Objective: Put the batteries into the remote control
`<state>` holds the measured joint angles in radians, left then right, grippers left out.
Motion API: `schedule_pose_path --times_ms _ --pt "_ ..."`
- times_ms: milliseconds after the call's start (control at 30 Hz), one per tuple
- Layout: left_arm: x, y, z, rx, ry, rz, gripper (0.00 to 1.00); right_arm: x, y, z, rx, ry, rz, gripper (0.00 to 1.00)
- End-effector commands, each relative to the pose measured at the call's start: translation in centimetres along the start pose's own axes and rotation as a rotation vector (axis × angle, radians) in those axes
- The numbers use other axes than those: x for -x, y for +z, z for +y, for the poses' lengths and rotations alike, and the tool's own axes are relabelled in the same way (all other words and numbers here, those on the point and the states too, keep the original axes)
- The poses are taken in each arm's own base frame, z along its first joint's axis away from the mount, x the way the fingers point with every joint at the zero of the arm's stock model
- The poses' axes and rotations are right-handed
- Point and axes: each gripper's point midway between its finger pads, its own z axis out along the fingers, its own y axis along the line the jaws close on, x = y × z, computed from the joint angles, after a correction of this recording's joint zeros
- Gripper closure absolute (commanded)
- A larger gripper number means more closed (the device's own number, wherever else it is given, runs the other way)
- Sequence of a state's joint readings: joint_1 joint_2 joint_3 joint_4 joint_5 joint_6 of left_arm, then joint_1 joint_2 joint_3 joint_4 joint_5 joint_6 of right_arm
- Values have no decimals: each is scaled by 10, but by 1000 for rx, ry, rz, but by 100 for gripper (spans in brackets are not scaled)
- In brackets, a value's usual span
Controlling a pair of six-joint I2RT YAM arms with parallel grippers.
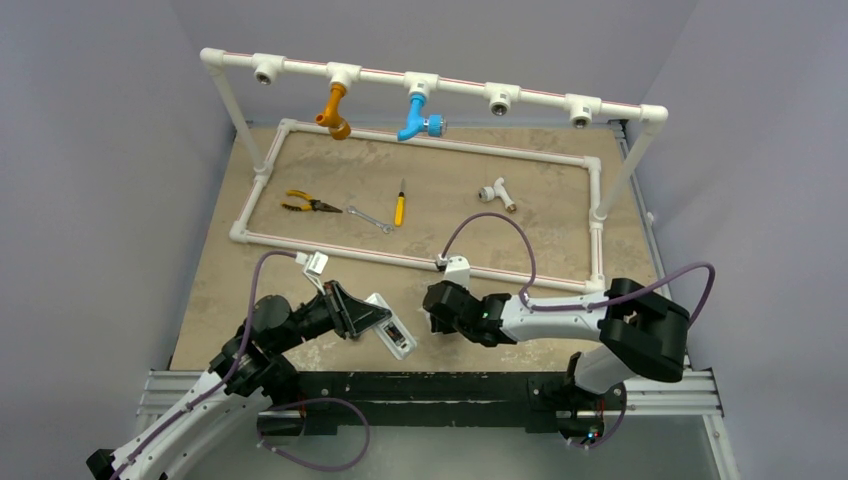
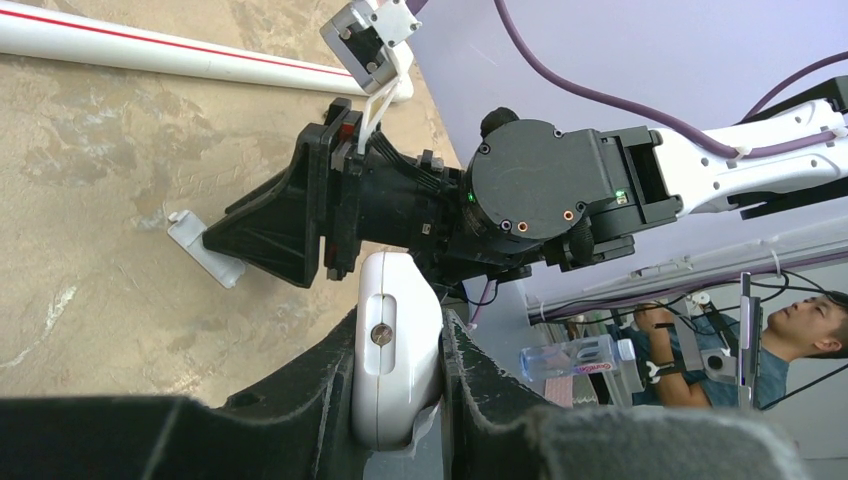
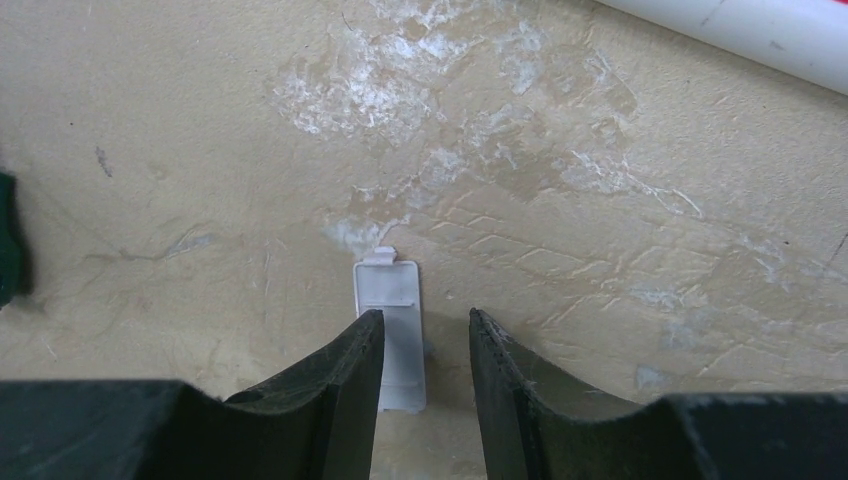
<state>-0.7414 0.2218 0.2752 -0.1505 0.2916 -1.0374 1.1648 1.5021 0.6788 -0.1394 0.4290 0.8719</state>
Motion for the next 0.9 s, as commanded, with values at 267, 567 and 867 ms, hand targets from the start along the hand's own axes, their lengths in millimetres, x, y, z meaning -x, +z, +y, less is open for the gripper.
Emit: schedule_pose_path --times_ms 267,567,867 --pt "4 -2 -9 -43 2 -21 100 -80 -10 -92 -299 -212 305 64" --pt "6 -5 -11 -39 12 -25 100 -19 -22 -57 -139 -320 108 64" --pt "8 -5 -13 -43 15 -32 100 33 -47 -9 282 -548 3 60"
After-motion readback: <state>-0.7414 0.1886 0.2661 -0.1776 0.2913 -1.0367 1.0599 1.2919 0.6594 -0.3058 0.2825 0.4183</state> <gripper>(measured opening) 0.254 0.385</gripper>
